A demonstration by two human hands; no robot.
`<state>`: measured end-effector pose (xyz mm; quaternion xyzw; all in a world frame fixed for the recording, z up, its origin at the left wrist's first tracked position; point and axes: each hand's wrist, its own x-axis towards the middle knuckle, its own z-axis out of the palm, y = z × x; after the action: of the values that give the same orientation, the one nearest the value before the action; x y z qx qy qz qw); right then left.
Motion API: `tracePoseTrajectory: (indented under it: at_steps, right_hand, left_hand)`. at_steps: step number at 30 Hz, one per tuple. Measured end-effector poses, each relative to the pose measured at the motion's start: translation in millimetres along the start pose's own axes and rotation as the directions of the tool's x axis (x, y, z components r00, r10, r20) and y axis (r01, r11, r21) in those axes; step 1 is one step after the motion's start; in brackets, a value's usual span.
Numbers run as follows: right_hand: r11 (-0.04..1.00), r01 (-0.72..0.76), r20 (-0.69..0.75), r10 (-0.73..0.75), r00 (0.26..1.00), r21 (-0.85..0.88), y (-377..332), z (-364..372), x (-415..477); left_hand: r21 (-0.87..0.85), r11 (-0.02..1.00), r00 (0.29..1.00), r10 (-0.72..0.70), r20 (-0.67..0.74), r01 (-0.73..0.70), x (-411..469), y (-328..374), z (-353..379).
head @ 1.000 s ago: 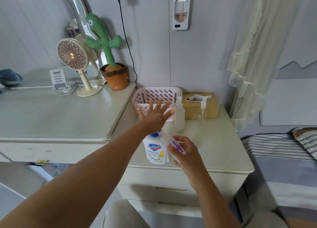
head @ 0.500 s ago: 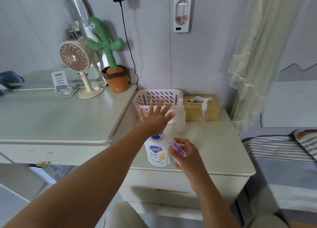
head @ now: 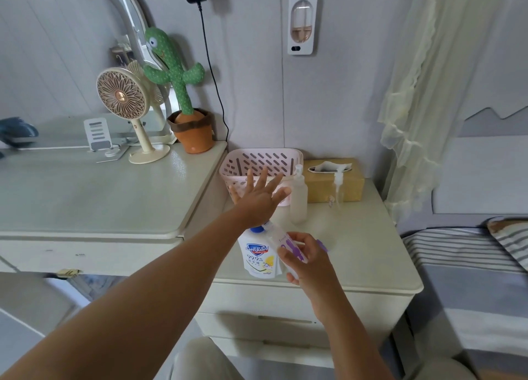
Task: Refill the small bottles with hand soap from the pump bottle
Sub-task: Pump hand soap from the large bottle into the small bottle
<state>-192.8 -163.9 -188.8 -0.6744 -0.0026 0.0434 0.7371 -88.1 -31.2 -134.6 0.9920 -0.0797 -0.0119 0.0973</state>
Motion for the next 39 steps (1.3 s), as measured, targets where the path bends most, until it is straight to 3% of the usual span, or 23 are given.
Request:
tracePoseTrajectory:
  at_steps: [39]
  right_hand:
    - [0.999, 0.031, 0.014, -0.031, 0.999, -0.042, -9.2, 0.1, -1.3]
  left_hand:
    - [-0.032, 0.999, 1.000, 0.008, -0.006, -0.008, 5.5, -2.1, -9.6]
